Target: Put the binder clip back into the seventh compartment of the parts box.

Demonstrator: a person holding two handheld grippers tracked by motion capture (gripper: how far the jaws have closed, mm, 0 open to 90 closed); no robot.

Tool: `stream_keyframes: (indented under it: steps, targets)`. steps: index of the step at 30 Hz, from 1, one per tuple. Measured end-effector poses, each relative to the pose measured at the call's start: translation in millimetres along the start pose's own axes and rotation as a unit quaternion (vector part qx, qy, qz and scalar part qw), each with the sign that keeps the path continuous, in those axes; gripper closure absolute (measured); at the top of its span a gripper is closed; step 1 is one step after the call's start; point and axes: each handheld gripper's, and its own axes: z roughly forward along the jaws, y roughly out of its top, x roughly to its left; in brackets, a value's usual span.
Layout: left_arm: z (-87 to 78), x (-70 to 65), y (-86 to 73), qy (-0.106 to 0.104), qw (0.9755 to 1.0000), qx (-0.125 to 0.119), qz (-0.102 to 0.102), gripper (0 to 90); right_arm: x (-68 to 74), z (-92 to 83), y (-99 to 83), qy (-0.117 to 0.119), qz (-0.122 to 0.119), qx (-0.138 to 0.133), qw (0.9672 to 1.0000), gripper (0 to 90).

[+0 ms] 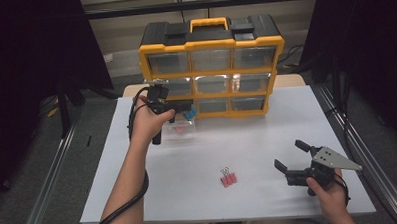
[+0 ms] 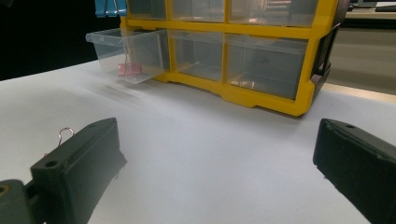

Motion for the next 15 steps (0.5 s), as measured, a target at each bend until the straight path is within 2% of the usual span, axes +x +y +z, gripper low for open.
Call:
stream_keyframes:
  steps: [6,15]
  targets:
    - [-1.0,3.3,4.1,0.011,0.9999,0.002,0.011,89.3,-0.3,-0.5,0.2,0.001,0.002,-0.001,1.0000,0.7]
    - [0.4,8.3,7.1,0.020,0.9997,-0.006,0.009,89.3,-0.6,-0.6,0.3,0.000,0.002,0.000,1.0000,0.7]
